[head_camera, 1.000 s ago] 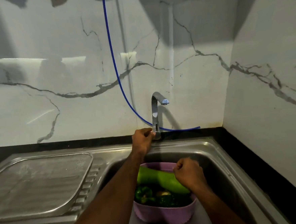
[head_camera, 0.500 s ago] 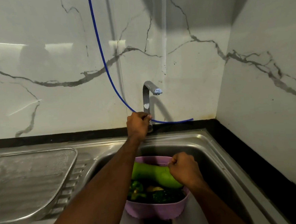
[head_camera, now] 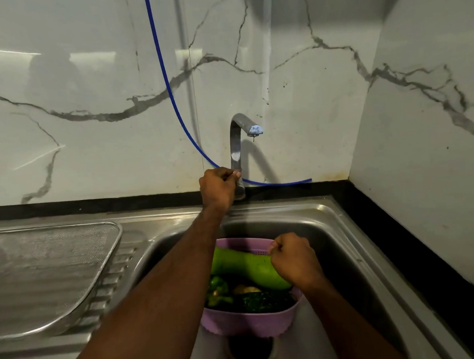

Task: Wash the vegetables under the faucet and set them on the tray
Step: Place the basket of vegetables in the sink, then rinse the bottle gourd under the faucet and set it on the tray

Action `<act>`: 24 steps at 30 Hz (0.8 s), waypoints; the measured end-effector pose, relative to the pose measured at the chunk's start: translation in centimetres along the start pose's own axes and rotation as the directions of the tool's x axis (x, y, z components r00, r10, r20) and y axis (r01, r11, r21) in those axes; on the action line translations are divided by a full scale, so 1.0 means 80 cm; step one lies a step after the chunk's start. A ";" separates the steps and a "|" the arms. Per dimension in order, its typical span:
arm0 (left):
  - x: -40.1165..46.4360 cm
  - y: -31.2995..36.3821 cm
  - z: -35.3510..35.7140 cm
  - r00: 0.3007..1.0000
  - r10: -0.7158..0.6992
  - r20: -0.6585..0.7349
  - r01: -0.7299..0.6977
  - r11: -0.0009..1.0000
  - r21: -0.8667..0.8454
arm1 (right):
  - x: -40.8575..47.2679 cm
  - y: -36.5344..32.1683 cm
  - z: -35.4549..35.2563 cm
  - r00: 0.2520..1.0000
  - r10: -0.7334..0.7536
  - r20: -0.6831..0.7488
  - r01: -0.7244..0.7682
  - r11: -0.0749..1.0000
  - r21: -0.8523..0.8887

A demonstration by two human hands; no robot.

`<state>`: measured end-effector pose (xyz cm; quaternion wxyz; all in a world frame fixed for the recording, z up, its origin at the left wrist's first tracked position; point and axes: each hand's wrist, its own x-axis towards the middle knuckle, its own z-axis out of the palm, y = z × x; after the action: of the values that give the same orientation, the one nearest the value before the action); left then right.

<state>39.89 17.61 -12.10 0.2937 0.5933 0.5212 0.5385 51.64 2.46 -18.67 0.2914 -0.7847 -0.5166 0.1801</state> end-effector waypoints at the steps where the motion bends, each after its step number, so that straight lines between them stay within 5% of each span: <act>1: 0.001 -0.001 0.001 1.000 -0.013 -0.004 0.013 1.000 -0.014 | 0.000 0.000 0.000 1.000 0.000 0.002 0.000 1.000 0.001; 24: -0.030 -0.011 -0.017 0.989 -0.121 0.079 0.130 0.986 -0.108 | 0.002 0.001 0.002 0.999 -0.031 0.039 0.032 0.999 -0.034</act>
<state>38.63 15.33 -13.40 0.3788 0.5608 0.5154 0.5257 51.70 2.60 -18.83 0.2706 -0.7778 -0.5374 0.1818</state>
